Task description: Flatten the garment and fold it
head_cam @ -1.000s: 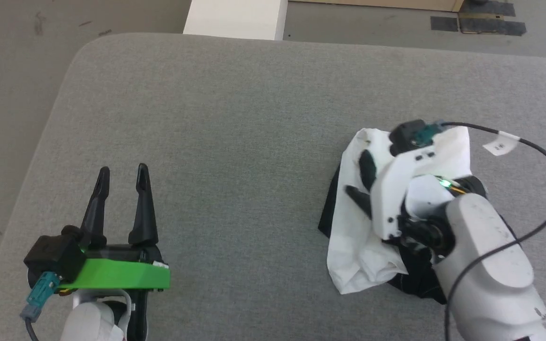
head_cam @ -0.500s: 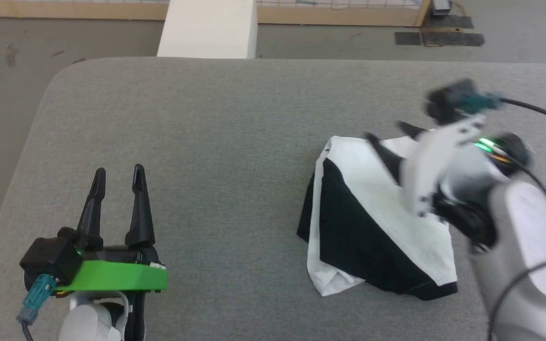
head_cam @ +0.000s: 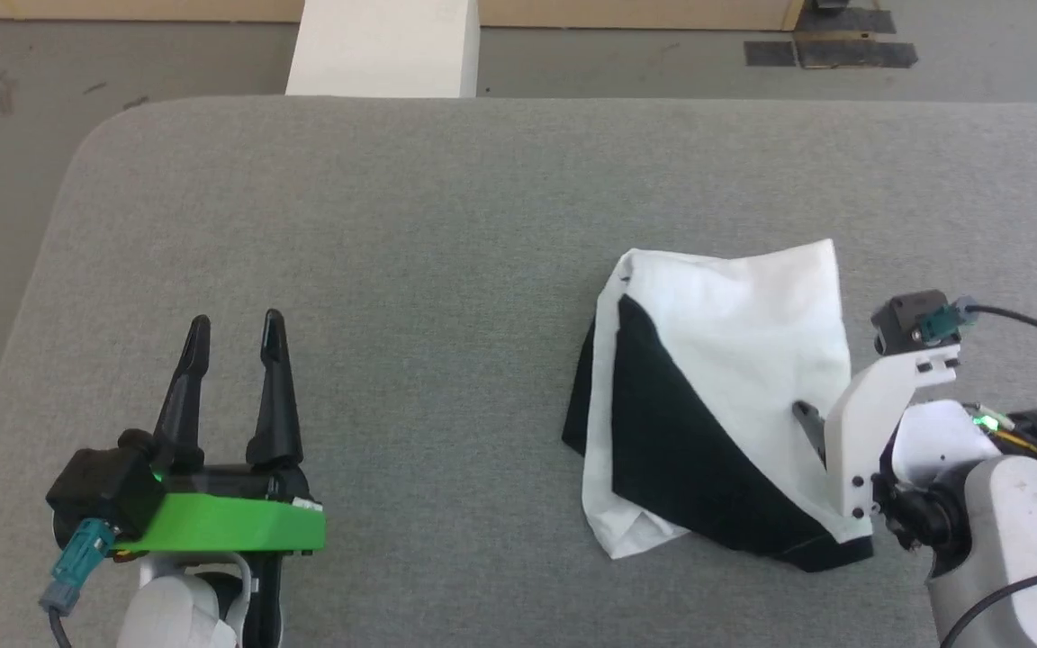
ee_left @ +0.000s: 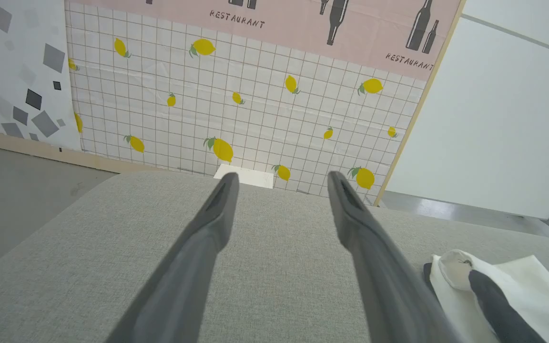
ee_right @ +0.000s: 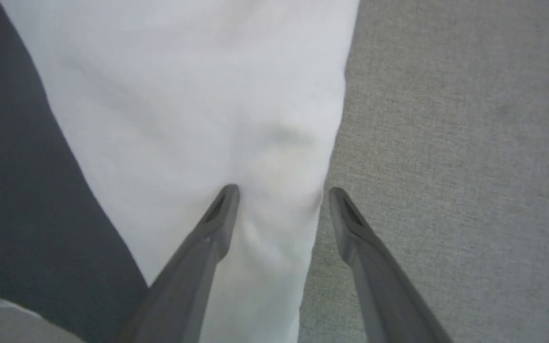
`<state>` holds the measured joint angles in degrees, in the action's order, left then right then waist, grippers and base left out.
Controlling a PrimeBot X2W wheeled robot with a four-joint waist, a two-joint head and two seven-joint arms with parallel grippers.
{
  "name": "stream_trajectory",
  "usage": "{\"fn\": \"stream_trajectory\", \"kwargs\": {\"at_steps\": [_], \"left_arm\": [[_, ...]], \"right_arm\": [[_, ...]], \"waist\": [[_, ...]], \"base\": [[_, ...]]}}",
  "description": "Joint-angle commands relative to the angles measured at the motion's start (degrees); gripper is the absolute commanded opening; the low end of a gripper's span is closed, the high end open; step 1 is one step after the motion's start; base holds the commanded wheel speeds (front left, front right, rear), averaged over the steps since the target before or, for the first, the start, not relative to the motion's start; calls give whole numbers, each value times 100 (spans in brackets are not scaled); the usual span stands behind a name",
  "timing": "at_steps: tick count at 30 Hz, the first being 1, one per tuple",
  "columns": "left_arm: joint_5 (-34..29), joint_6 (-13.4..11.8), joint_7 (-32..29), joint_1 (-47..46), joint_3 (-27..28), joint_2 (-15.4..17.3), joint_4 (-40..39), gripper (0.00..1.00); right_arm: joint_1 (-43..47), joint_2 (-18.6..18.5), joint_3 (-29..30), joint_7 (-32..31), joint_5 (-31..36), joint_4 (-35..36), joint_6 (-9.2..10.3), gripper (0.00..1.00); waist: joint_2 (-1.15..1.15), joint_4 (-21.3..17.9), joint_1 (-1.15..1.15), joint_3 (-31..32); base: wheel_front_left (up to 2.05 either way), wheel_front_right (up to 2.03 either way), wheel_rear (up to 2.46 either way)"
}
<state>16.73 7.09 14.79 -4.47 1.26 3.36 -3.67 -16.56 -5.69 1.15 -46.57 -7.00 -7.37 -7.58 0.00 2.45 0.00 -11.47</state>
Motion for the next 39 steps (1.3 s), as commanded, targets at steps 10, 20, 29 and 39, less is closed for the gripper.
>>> {"fn": "stream_trajectory", "kwargs": {"at_steps": [10,20,29,39], "left_arm": [[44,39,21,-128,-49,10,26,100],[11,39,21,-85,22,46,-24,100],[-70,6,19,27,289,312,-254,100],[-197,-3,-390,-245,192,701,-753,100]], "right_arm": [[29,94,196,-60,173,-808,9,49],[-145,-371,-534,77,-191,-680,9,0],[-1081,-1533,-2225,364,-884,-646,9,0],[-2064,-2207,-2649,979,-1044,-1401,9,0]], "waist": [[0,270,0,-206],[0,-135,0,-192],[0,-1844,0,-590],[0,-2606,0,-1340]], "base": [[0,0,0],[0,0,0],[0,0,0],[0,0,0]]}}
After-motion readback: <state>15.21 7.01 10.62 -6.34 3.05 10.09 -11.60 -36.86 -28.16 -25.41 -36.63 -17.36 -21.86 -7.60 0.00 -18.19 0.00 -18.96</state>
